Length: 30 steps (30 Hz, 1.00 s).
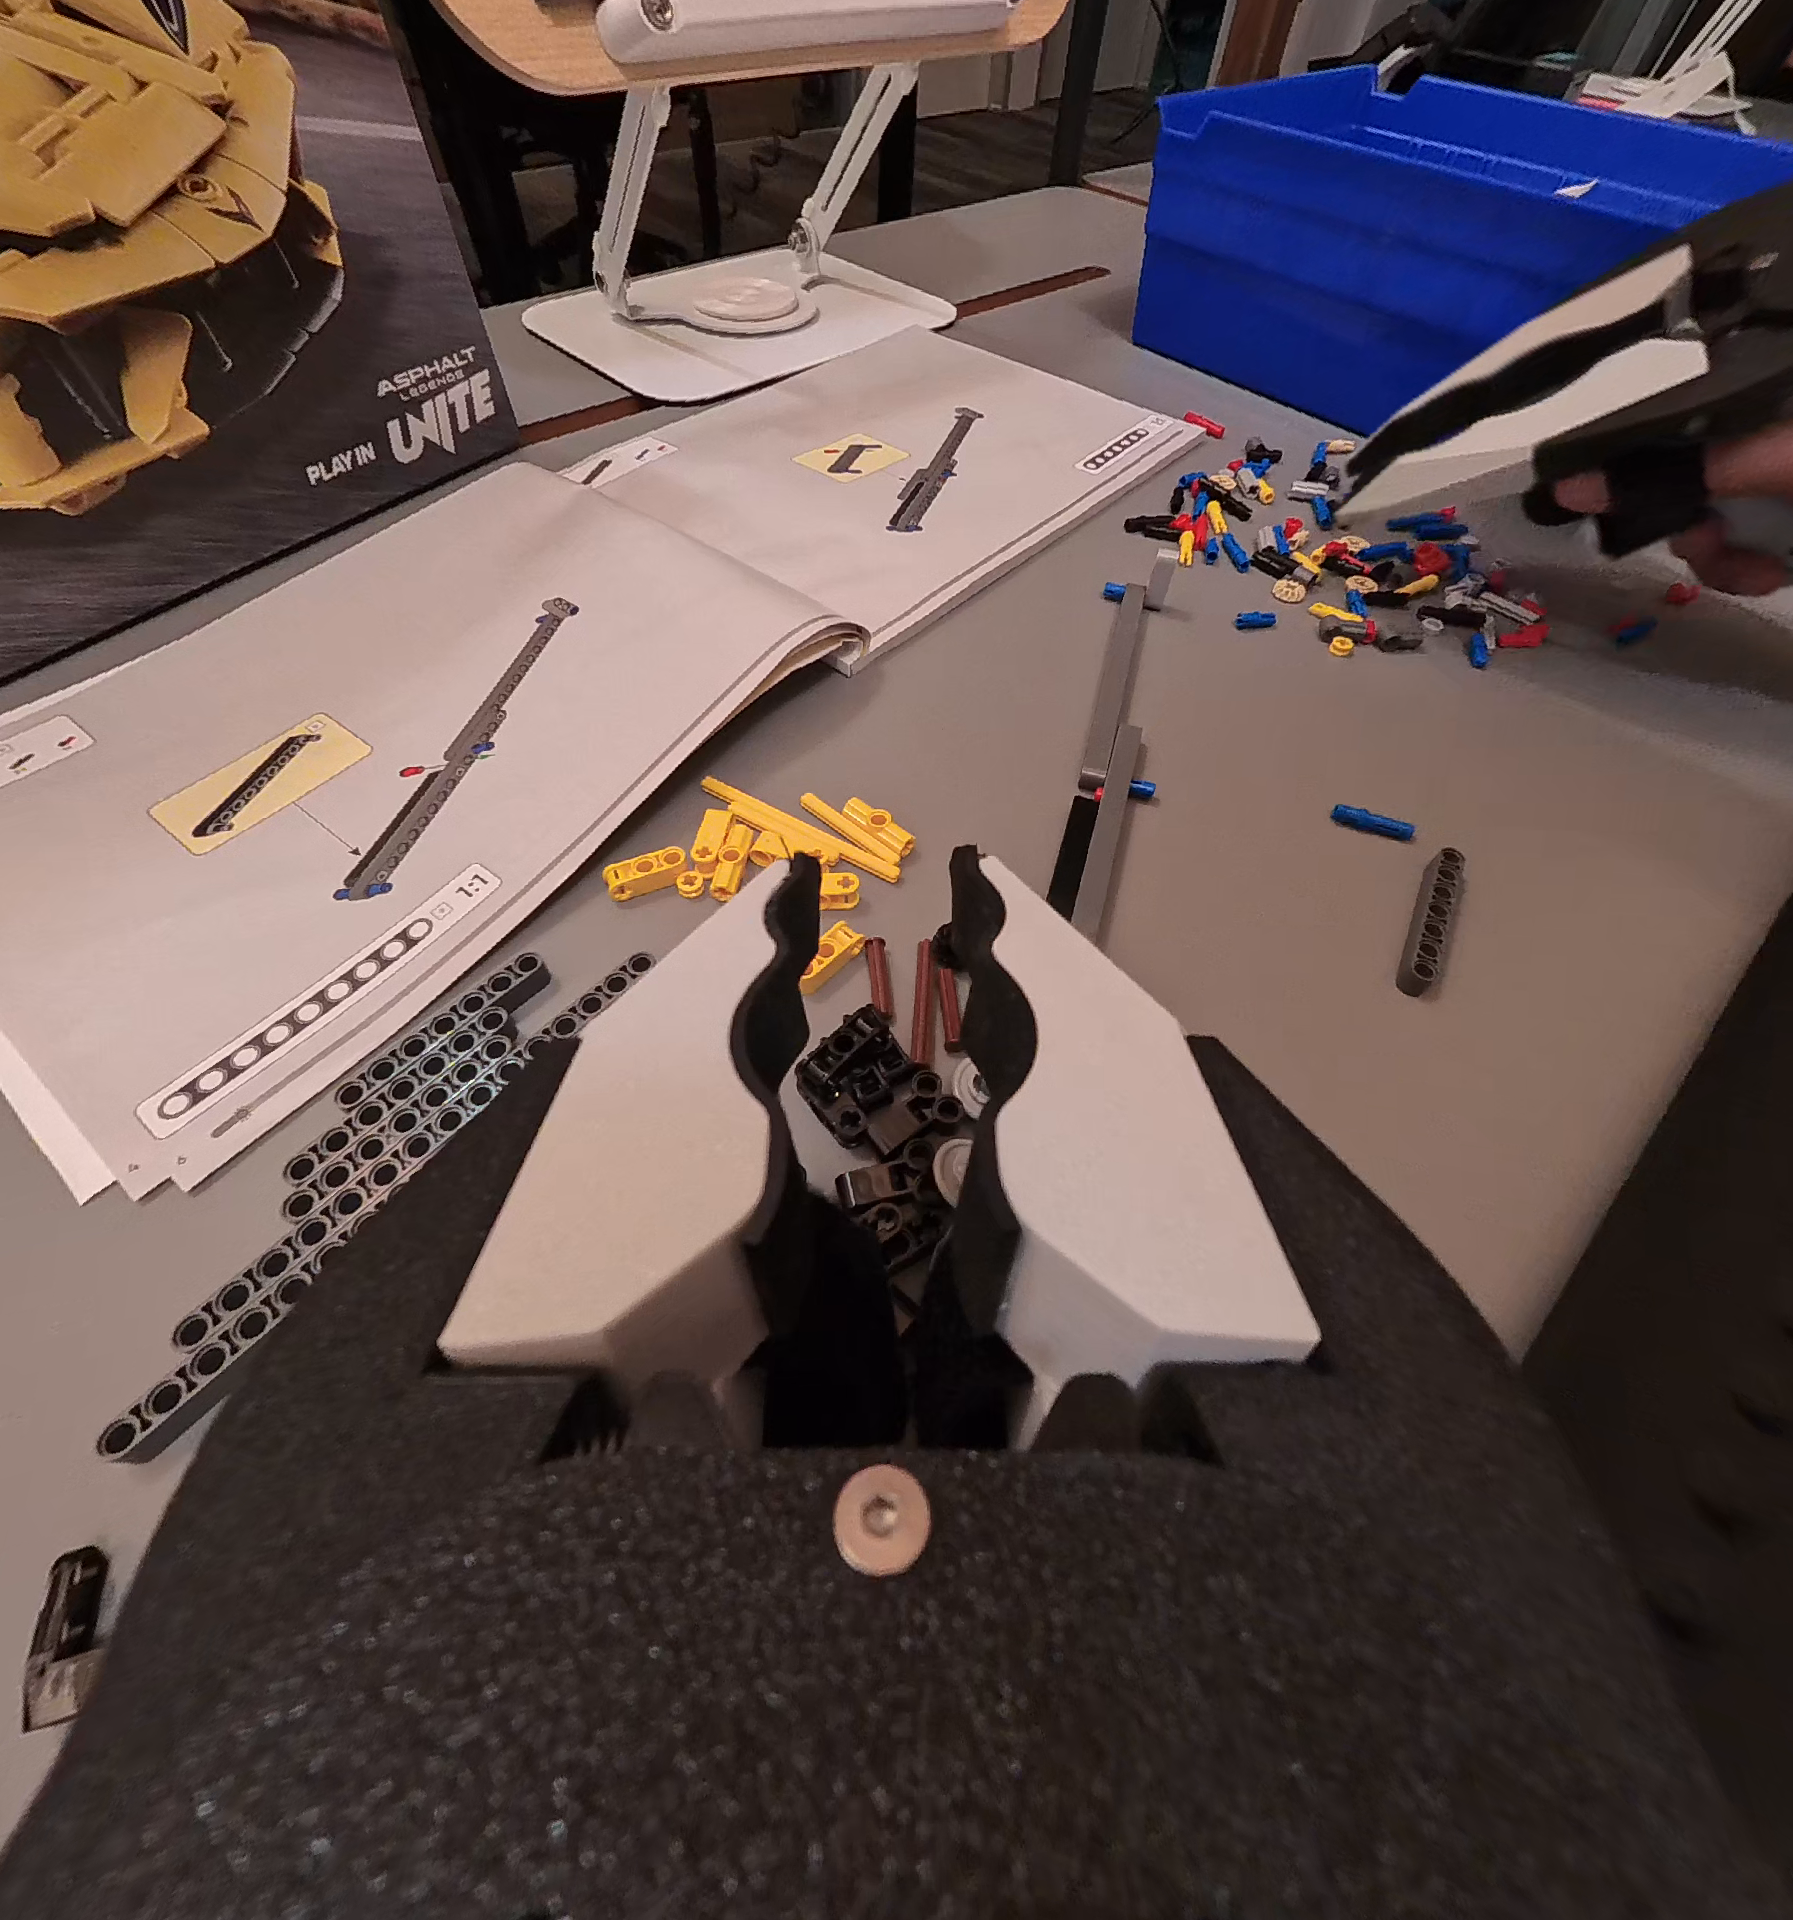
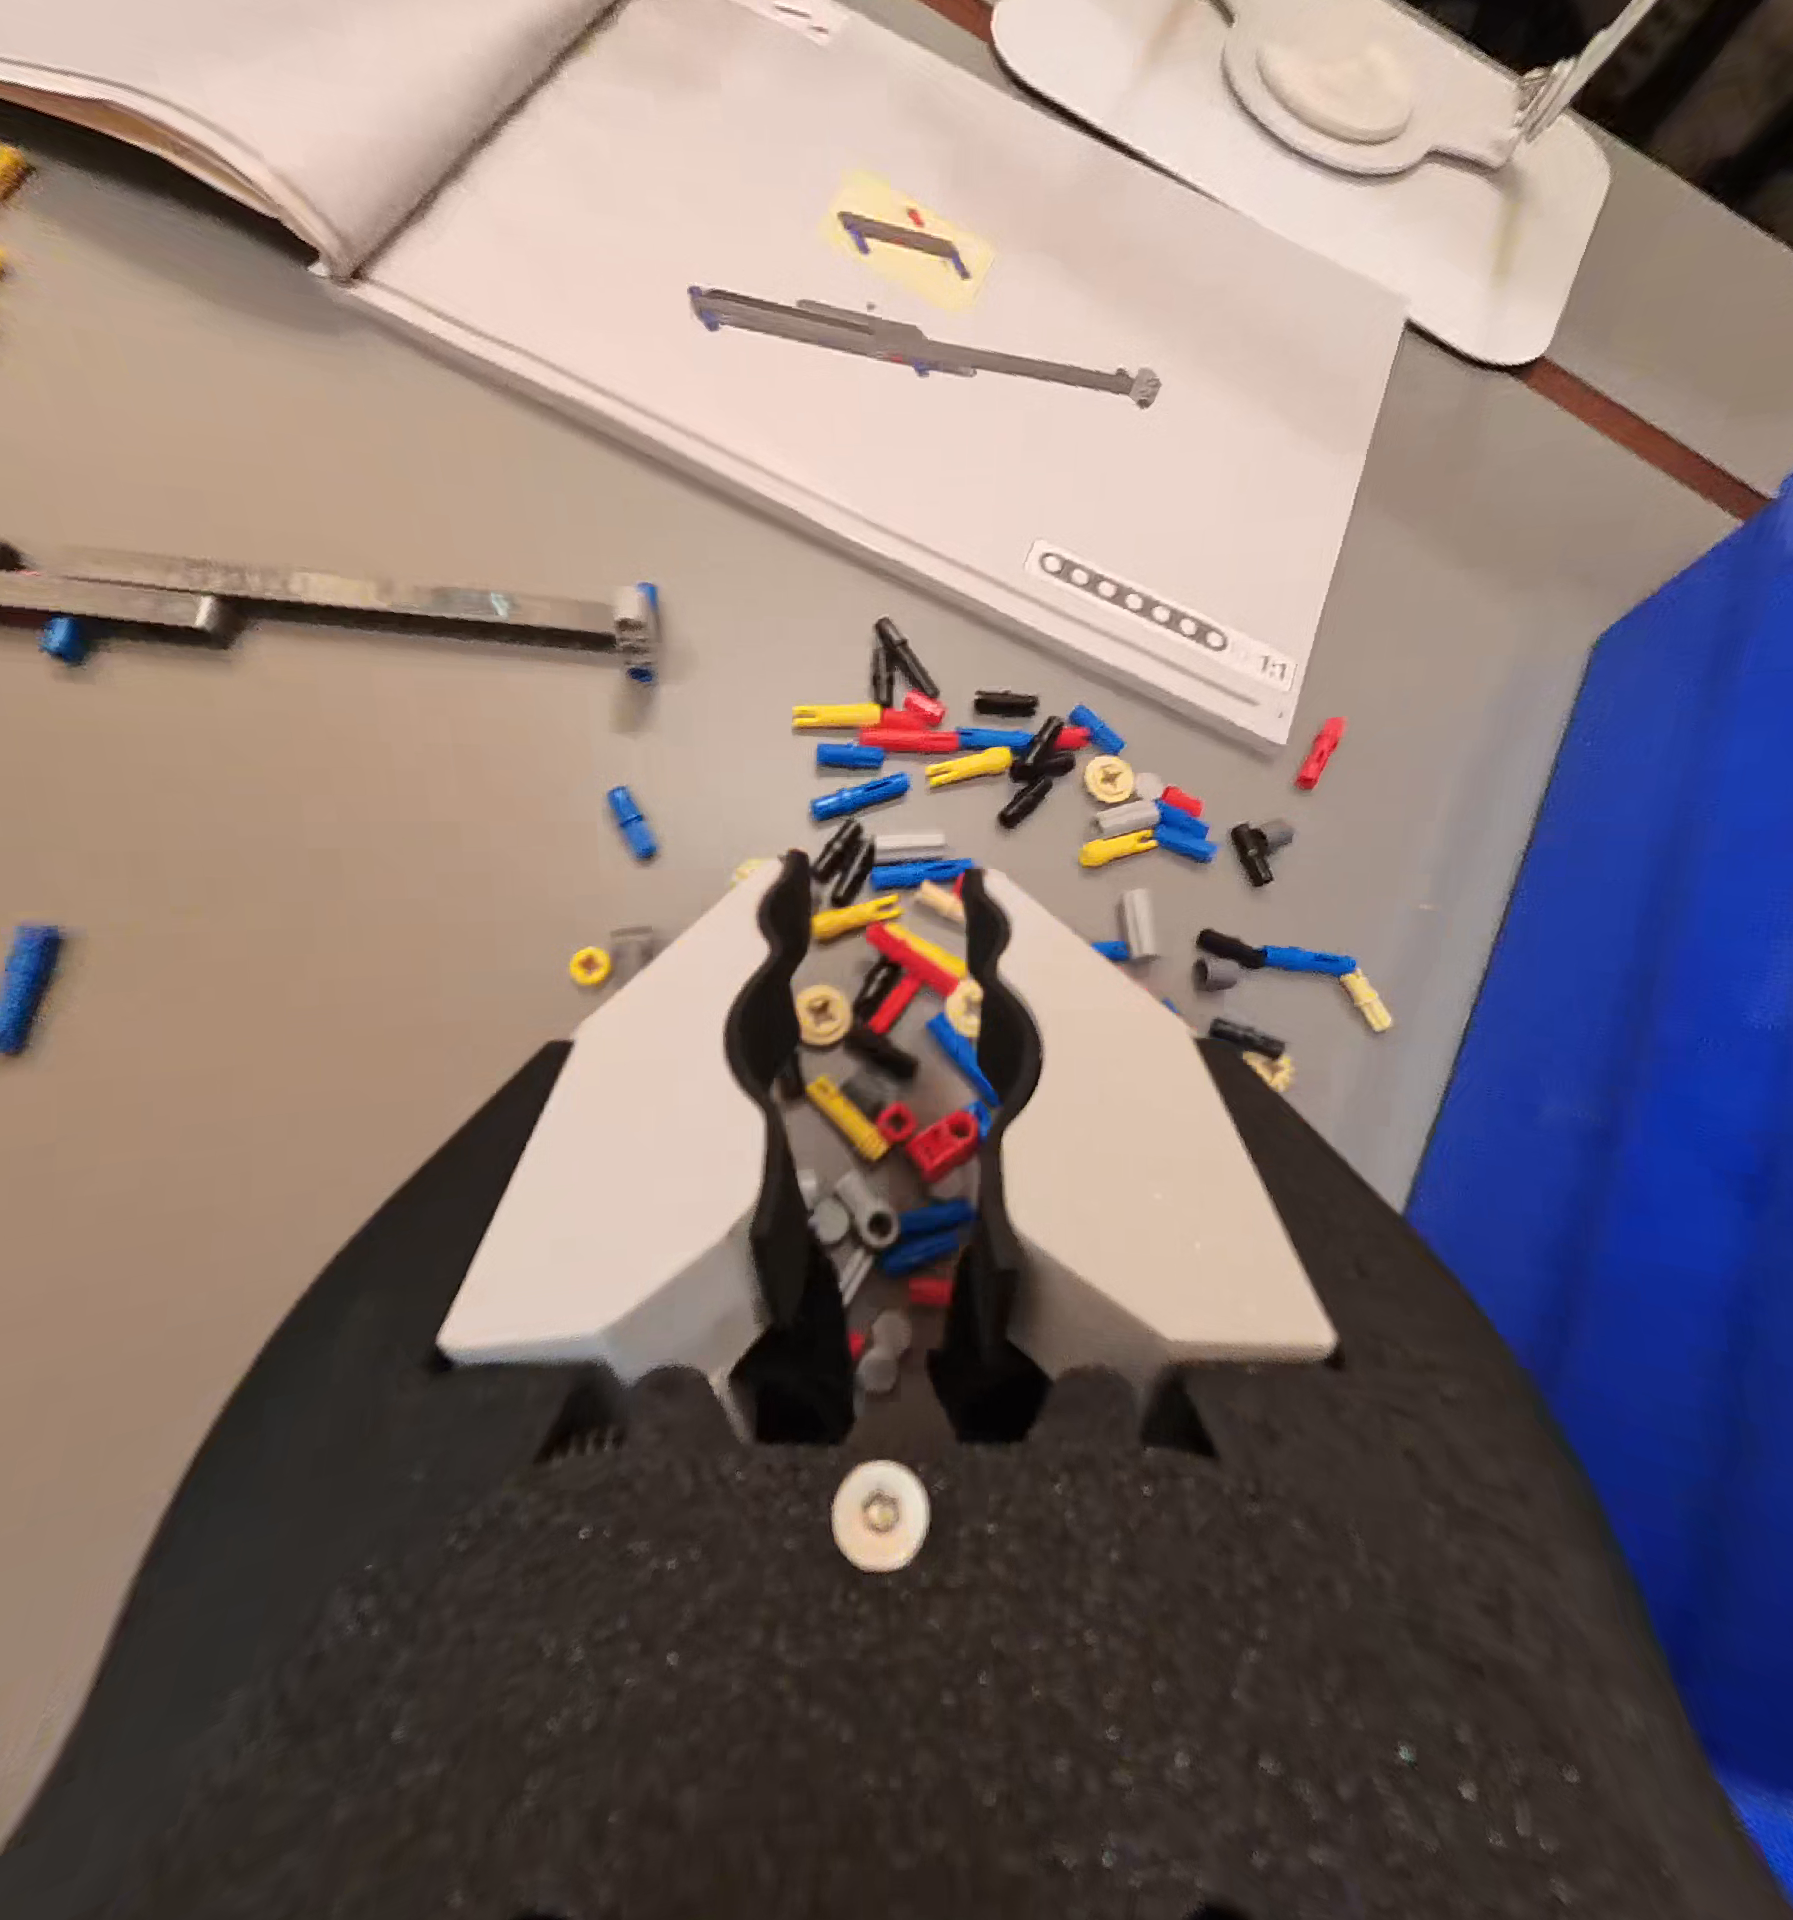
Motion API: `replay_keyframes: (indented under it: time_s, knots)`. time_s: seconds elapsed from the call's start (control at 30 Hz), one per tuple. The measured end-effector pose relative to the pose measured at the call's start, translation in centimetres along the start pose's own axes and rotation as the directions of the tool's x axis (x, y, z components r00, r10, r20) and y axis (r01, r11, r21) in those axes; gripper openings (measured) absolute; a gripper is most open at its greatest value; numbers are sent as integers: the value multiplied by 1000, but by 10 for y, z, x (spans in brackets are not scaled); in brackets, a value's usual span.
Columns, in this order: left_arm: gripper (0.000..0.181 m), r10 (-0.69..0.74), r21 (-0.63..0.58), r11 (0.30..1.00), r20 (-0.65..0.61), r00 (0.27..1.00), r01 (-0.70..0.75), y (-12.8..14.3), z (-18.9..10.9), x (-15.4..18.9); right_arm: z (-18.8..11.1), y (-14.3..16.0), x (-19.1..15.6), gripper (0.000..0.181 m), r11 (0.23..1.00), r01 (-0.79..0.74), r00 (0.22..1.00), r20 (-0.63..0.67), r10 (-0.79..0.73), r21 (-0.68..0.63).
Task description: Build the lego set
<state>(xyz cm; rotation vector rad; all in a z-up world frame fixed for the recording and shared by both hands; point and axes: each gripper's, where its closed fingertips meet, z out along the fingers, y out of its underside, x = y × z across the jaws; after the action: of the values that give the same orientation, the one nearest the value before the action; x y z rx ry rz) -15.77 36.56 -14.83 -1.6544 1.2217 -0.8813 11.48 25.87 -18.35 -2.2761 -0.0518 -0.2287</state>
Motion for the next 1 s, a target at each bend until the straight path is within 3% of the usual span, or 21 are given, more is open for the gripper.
replay_keyframes:
  time_s: [0.2, 0.43, 0.73, 1.0]
  knots:
    - [24, -8, 2, 1000, -2, 1000, 8, 0, 0, -1, 29, -7, -10, 33, 999, 4, 988, 153, 4, -52]
    - [23, -9, -5, 1000, -3, 1000, 9, 1, 0, -1, 43, 1, -7, 29, 993, 37, 987, 157, -19, -111]
    - [23, -8, -7, 1000, -6, 1000, 7, 1, 1, 0, 43, 2, -9, 2, 995, 51, 990, 135, -40, -85]
    - [23, -6, -5, 1000, -4, 1000, 6, 1, 0, 0, 31, -9, -4, 4, 999, 31, 995, 98, -27, -36]
